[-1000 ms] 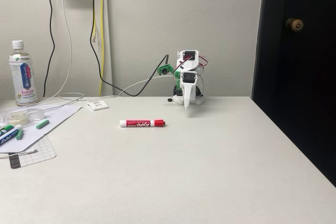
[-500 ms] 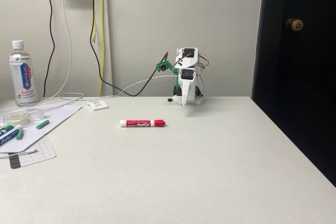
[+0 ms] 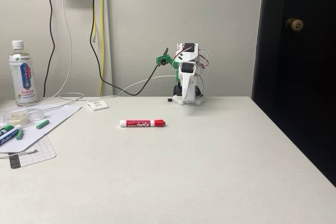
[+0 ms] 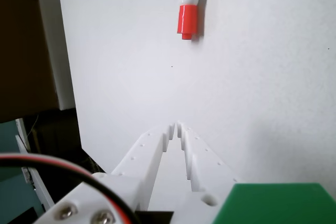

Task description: Pick up the red marker.

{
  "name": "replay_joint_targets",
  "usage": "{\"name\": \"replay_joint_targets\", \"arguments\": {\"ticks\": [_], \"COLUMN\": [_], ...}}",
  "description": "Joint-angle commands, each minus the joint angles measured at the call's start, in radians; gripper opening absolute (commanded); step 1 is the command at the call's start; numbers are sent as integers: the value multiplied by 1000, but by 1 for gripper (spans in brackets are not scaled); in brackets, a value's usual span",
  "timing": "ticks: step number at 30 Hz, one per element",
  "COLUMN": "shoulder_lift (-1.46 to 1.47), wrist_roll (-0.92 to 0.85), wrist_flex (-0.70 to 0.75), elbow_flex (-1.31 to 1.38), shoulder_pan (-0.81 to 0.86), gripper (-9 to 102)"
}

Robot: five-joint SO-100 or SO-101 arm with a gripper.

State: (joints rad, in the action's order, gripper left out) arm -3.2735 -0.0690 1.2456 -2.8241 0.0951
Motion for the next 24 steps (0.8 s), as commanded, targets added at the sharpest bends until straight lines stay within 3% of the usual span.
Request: {"name": "replay_joint_targets", "arguments": {"ticks": [1,15,24], "shoulder_lift": [52,241,511], "wrist_roll": [-6,-23,-31], "wrist_flex": [15,-11,152], "elbow_flex": [104,299,686], "shoulder_pan": [3,15,25], "gripper": [0,0,0]}}
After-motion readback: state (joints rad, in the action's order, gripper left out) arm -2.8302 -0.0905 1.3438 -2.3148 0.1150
